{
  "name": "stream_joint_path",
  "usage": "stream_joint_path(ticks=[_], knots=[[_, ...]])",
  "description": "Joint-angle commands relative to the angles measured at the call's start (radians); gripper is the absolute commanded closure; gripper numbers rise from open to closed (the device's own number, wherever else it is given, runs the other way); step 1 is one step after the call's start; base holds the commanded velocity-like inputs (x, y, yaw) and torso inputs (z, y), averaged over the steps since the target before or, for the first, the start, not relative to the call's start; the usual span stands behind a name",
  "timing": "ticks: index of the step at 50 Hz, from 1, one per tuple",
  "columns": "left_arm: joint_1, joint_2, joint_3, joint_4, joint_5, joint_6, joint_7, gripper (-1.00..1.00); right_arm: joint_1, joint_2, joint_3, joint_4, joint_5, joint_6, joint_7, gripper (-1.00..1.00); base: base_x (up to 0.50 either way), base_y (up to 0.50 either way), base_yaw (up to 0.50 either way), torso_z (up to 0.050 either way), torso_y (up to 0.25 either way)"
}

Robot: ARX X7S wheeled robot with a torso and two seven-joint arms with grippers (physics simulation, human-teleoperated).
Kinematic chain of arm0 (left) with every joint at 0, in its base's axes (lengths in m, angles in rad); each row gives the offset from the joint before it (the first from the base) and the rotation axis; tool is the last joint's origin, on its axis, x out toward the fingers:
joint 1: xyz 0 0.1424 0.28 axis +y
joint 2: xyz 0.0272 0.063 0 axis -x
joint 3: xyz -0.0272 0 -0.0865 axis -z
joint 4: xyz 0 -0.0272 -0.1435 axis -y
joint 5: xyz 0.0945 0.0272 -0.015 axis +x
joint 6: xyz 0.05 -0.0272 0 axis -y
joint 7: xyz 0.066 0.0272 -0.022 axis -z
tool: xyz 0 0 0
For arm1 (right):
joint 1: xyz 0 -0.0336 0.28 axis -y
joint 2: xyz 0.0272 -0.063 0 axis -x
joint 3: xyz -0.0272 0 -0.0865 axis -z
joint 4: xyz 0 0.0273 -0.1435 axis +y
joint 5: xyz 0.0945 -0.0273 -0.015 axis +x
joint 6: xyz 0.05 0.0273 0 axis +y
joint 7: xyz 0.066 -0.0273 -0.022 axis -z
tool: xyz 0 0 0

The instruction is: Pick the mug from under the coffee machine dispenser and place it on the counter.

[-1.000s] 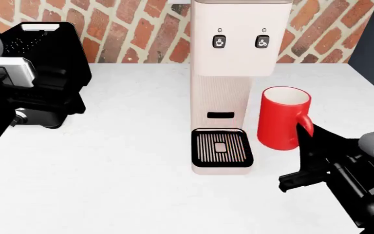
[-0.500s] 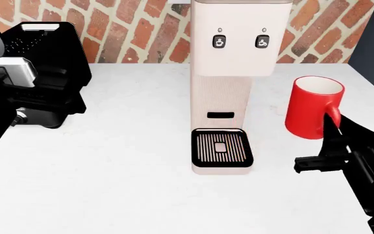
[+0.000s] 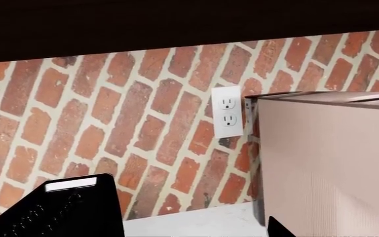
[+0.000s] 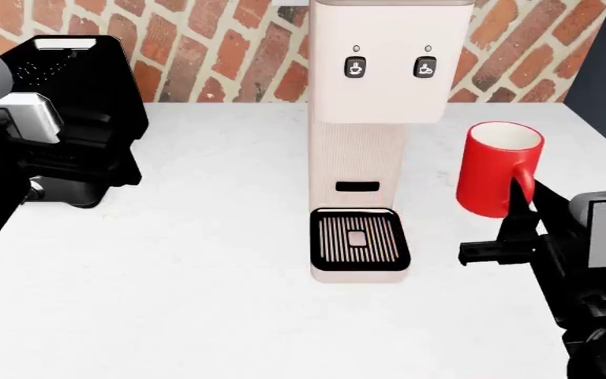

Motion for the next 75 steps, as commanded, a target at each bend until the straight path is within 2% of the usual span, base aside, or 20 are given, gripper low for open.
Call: stream_joint_path(ticks=[1,17,34,75], knots=[[0.005,0.004,0.008,-0.003,0.014,0.002,0.009,-1.00,0.079,-0.059,-0.070,0.061,-0.085,0.006,-0.033,1.00,0.00,0.00,0.00,0.000,0.000],[0.001,0.000,0.011,-0.006,0.011,0.010,0.009,-1.00,0.110,-0.119,-0.091,0.148,-0.129,-0.009,-0.019,1.00,0.00,0.00,0.00,0.000,0.001],[0.010,0.002,0.017,-0.010,0.034,0.016,0.027,-1.00,0.141,-0.196,-0.168,0.280,-0.205,-0.070,-0.091,1.00,0.00,0.00,0.00,0.000,0.001],[0.039,0.009,0.030,-0.013,0.084,0.035,0.056,-1.00,0.130,-0.230,-0.192,0.357,-0.244,-0.127,-0.124,1.00,0.00,0.00,0.00,0.000,0.000]])
